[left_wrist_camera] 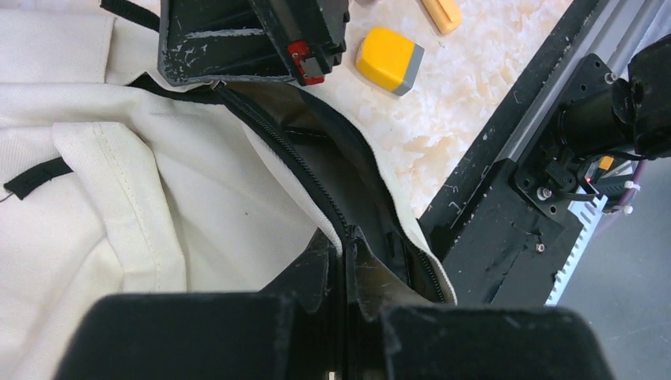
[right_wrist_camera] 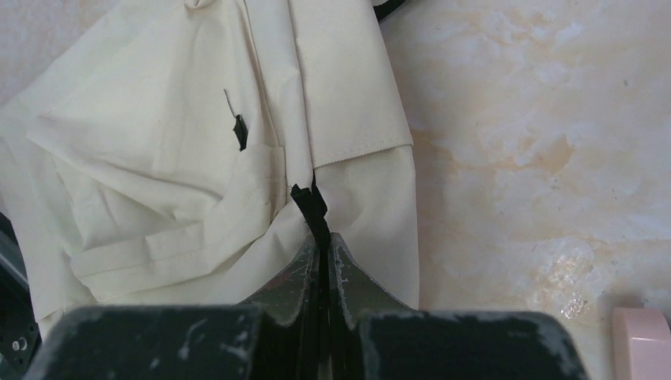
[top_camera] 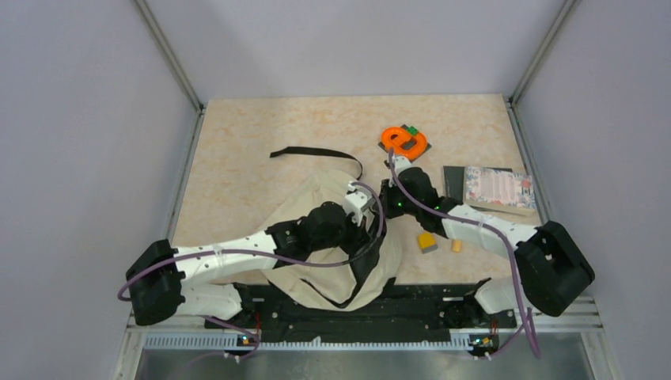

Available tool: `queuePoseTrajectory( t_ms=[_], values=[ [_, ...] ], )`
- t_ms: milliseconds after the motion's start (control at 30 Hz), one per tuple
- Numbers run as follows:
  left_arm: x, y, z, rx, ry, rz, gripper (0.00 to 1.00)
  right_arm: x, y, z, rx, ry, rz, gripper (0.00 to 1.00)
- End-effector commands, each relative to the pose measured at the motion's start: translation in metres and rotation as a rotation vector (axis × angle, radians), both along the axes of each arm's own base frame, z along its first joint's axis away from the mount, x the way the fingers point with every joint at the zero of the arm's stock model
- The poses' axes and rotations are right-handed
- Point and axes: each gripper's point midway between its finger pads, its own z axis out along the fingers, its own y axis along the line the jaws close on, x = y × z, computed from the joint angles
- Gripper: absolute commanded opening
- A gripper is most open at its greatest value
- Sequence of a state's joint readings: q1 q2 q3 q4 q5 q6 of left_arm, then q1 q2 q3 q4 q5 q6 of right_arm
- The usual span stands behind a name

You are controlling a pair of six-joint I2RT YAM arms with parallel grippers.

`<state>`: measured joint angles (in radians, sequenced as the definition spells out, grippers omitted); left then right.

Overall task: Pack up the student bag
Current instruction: Unzip the student bag at the center of the board.

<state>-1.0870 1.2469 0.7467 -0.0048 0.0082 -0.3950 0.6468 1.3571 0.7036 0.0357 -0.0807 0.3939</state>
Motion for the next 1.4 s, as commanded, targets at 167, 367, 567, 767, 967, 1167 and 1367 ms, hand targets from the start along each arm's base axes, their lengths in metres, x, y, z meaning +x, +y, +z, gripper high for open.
queuePoseTrajectory(
  t_ms=[167, 367, 567, 767, 967, 1167, 1367],
  values=[
    [-0.037, -0.002, 0.032, -0.05, -0.001, -0.211, 0.0, 0.042, 0.013, 0.022, 0.046, -0.105, -0.023, 0.0],
    [-0.038, 0.009, 0.051, -0.051, -0.026, -0.196, 0.0, 0.059, 0.023, 0.027, 0.064, -0.149, -0.017, 0.0],
    [-0.035, 0.023, 0.076, -0.066, -0.077, -0.166, 0.0, 0.076, 0.033, 0.035, 0.095, -0.195, -0.023, 0.0],
    [-0.043, 0.028, 0.087, -0.059, -0.056, -0.229, 0.0, 0.096, 0.048, 0.049, 0.133, -0.241, -0.022, 0.0],
    [-0.033, 0.032, 0.084, -0.033, -0.036, -0.19, 0.0, 0.105, 0.062, 0.054, 0.156, -0.243, 0.013, 0.0],
    [0.015, 0.059, 0.089, -0.088, 0.043, 0.015, 0.0, 0.102, 0.056, 0.063, 0.126, -0.256, 0.015, 0.01],
    [0.052, 0.08, 0.076, -0.106, 0.144, 0.089, 0.0, 0.085, 0.029, 0.086, 0.09, -0.279, -0.04, 0.51]
  ],
)
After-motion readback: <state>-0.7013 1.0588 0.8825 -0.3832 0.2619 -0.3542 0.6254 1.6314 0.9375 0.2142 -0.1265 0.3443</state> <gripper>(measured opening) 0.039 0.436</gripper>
